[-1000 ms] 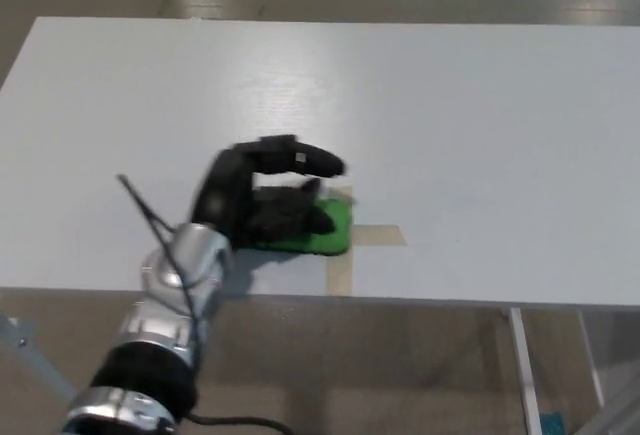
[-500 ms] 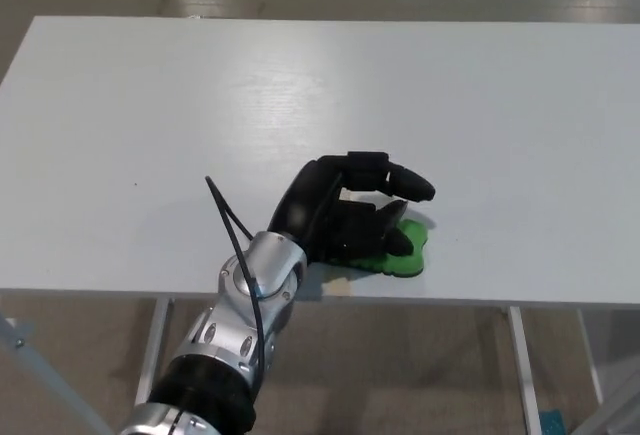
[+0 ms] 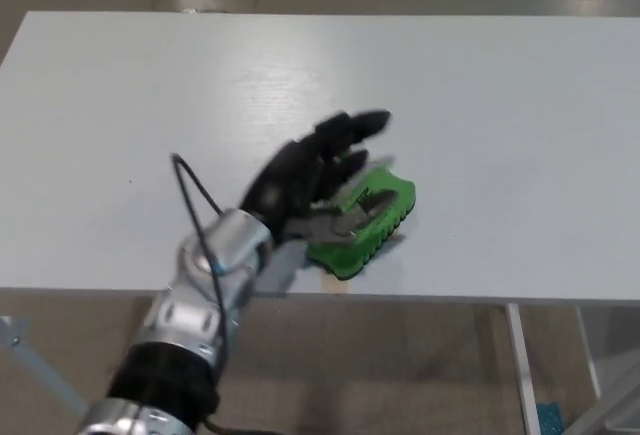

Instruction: Use the left hand to press on the green eraser and wipe the desk from center to the left and then back to center.

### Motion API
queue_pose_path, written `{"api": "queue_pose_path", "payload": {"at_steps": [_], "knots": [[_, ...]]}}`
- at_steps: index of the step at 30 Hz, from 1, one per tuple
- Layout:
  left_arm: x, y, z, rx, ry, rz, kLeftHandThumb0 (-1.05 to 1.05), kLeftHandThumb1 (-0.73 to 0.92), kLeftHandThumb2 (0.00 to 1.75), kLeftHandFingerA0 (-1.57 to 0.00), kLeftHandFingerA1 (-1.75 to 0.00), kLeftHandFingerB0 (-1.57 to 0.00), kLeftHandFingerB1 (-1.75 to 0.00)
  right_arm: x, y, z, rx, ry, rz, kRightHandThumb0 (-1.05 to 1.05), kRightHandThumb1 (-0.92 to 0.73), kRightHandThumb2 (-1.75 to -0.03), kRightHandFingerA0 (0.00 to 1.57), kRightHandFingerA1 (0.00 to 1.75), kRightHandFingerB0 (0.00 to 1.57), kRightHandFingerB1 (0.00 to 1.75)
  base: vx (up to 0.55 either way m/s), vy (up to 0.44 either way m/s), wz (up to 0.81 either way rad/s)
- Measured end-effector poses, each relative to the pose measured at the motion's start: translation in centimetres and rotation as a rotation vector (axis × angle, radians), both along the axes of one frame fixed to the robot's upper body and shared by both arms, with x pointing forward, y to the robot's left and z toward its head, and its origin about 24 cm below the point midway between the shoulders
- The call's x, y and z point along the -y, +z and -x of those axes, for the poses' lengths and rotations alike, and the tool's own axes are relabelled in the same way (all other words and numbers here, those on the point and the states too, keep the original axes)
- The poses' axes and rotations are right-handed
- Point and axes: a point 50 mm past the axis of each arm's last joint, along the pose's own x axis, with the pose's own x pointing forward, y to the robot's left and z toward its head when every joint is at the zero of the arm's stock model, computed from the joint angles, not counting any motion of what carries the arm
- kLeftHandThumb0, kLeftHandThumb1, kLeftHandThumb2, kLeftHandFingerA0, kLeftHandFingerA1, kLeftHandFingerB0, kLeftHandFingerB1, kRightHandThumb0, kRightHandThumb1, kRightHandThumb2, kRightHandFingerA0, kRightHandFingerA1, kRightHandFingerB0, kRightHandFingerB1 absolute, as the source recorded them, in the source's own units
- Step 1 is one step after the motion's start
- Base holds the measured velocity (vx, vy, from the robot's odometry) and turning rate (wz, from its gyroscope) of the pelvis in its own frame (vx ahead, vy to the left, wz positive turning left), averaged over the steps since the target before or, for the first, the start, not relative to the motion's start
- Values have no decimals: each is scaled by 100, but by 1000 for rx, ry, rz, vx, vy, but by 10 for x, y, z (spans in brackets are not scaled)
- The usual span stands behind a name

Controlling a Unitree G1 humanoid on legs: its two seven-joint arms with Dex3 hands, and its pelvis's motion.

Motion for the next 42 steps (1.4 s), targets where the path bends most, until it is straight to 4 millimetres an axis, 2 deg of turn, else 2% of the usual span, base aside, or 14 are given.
{"api": "queue_pose_path", "payload": {"at_steps": [12,18,19,20,21,22,24,25,26,27,36,40,41,42], "knots": [[-42,94,11,295,-81,8,-84,50,89,0,-2,-1,-26,0,-1,0,-4,-1,-2,-39,-77,-64,88,64,68,43,0,0,0],[-64,116,35,403,-100,1,-94,59,93,-12,-2,-7,-24,0,-1,0,-5,-1,-2,-39,-76,-63,89,65,69,43,0,0,0],[-70,115,42,413,-101,-3,-89,56,92,-11,-10,-3,-27,0,-1,0,-6,-2,-1,-39,-76,-63,89,64,69,43,0,0,0],[-78,114,51,420,-103,-13,-89,56,92,-11,-10,-3,-27,1,-1,1,-8,-3,-1,-39,-76,-63,89,64,69,43,0,0,0],[-81,114,55,421,-103,-15,-77,50,85,-10,-28,-3,-34,1,-1,1,-9,-3,-1,-39,-76,-63,89,63,69,43,0,0,0],[-88,112,63,420,-105,-22,-34,35,92,0,-47,-3,-50,1,-1,2,-10,-4,-2,-39,-76,-64,89,63,68,42,0,0,0],[-99,106,79,408,-112,-33,-34,35,92,0,-47,-3,-50,1,-1,2,-13,-6,-2,-39,-76,-64,89,63,68,42,0,0,0],[-104,103,85,398,-111,-37,-58,52,75,-21,-41,-14,-41,1,-1,2,-13,-6,-2,-39,-76,-64,89,63,68,42,0,0,0],[-105,101,88,392,-111,-37,-58,52,75,-21,-41,-14,-41,1,-1,2,-13,-6,-2,-39,-76,-64,89,63,68,42,0,0,0],[-113,93,100,365,-107,-38,-42,71,62,-39,-35,-26,-34,1,-1,2,-12,-6,-2,-39,-76,-64,89,63,68,42,0,0,0],[-140,37,155,129,-35,-17,-41,72,61,-51,-37,-38,-34,2,-1,1,-8,-5,0,-40,-77,-64,88,61,66,41,0,0,0],[-163,-12,191,-91,101,8,-44,74,62,-57,-39,-45,-36,2,-2,2,-16,-8,0,-39,-77,-64,88,61,66,41,0,0,0],[-163,-12,191,-91,101,8,-44,74,62,-57,-39,-45,-36,2,-2,2,-16,-8,0,-39,-77,-64,88,61,66,41,0,0,0],[-175,-36,207,-191,178,-2,-45,73,62,-58,-39,-45,-37,3,-3,4,-24,-11,0,-39,-77,-64,89,61,66,42,0,0,0]]}}
